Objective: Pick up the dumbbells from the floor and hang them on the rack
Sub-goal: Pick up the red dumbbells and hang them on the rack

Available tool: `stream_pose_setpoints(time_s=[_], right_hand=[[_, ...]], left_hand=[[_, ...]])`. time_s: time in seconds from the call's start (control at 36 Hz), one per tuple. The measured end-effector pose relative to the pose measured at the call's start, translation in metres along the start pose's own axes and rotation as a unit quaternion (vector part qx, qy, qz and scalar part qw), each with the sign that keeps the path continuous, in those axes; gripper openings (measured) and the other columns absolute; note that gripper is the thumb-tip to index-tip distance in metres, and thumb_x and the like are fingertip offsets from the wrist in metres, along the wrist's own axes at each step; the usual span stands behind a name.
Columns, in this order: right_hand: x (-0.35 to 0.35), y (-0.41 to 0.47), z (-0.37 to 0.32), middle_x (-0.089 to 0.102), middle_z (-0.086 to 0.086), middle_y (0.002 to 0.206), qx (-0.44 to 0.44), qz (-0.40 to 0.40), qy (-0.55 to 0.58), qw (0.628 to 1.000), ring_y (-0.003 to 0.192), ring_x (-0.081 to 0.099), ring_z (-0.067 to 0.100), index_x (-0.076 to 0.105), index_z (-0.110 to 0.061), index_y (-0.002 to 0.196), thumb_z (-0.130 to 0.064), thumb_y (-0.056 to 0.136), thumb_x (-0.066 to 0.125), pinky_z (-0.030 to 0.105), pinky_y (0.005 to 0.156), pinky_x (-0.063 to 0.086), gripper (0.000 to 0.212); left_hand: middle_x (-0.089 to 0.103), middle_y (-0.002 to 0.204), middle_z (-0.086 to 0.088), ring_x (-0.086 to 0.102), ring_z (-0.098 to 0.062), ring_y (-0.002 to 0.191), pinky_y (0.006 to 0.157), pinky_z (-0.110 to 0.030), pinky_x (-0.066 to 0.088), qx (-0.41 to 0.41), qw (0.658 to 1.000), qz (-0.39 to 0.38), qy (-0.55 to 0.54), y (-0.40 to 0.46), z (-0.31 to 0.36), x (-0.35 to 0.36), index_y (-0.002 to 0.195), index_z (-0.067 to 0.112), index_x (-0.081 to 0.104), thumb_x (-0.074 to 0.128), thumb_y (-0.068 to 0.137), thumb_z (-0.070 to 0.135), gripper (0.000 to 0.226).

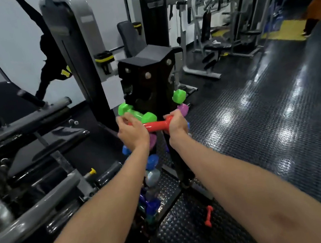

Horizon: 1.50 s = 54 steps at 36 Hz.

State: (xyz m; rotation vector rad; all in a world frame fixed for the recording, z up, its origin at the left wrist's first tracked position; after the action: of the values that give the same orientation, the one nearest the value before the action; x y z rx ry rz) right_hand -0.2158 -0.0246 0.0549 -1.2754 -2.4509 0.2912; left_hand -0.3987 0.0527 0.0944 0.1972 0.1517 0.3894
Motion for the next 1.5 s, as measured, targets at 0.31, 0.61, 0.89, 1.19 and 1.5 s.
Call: stream_pose_setpoints(time_s=[0.31, 0.61, 0.89, 1.19, 1.5], right_hand=[[0.06, -0.017, -0.078, 0.045, 0.016, 0.149, -0.082, 0.06, 0.064, 0.993, 0.131, 0.044, 0.035, 0.027, -0.023, 0.155, -0.026, 0.093, 0.043, 0.044, 0.112, 0.032, 0.064], [0.098, 0.005, -0.065, 0.047, 0.018, 0.147, -0.058, 0.037, 0.032, 0.997, 0.13, 0.044, 0.037, 0.007, -0.023, 0.159, -0.027, 0.098, 0.034, 0.043, 0.109, 0.031, 0.068], [0.12, 0.021, -0.063, 0.045, 0.017, 0.149, -0.1, 0.114, 0.02, 0.988, 0.138, 0.041, 0.032, 0.044, -0.006, 0.144, -0.035, 0.097, 0.019, 0.046, 0.115, 0.028, 0.061], [0.105, 0.039, -0.047, 0.066, 0.016, 0.125, -0.077, 0.203, 0.075, 0.973, 0.119, 0.056, 0.035, 0.068, -0.007, 0.121, -0.037, 0.104, 0.027, 0.039, 0.102, 0.037, 0.054], [0.105, 0.045, -0.05, 0.065, 0.01, 0.125, -0.103, 0.189, 0.041, 0.976, 0.114, 0.06, 0.03, 0.057, -0.027, 0.137, -0.026, 0.099, 0.032, 0.036, 0.096, 0.049, 0.045]], left_hand=[[0.076, 0.085, 0.0, 0.069, -0.014, 0.085, 0.088, -0.031, 0.05, -0.075, 0.972, -0.168, -0.145, 0.088, 0.073, 0.033, 0.084, 0.019, 0.076, 0.036, 0.1, 0.049, 0.053], [0.076, 0.076, 0.0, 0.073, -0.022, 0.086, 0.093, -0.04, 0.055, -0.129, 0.966, -0.157, -0.162, 0.136, 0.045, 0.062, 0.061, 0.026, 0.072, 0.053, 0.078, 0.051, 0.036], [0.076, 0.07, -0.001, 0.074, -0.023, 0.082, 0.092, -0.041, 0.057, -0.206, 0.938, -0.182, -0.214, 0.15, 0.001, 0.096, 0.068, 0.016, 0.073, 0.049, 0.091, 0.054, 0.051], [0.066, 0.121, -0.011, 0.061, -0.03, 0.115, 0.106, -0.05, 0.044, -0.215, 0.916, -0.302, -0.151, 0.151, 0.012, 0.136, 0.105, 0.018, 0.069, 0.027, 0.073, 0.091, 0.09], [0.07, 0.108, -0.006, 0.06, -0.028, 0.112, 0.104, -0.044, 0.043, -0.113, 0.924, -0.361, -0.051, 0.154, 0.014, 0.146, 0.114, 0.008, 0.068, 0.012, 0.072, 0.094, 0.111]])
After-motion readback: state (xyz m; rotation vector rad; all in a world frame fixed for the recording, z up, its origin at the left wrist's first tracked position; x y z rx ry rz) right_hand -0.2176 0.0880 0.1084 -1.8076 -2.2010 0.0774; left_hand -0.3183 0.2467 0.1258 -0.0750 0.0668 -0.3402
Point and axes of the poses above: each hand's wrist, its own y-axis towards the middle knuckle, its own x-axis out of the palm, z = x × y, the point moved 9 cm from there along y, towards the middle knuckle
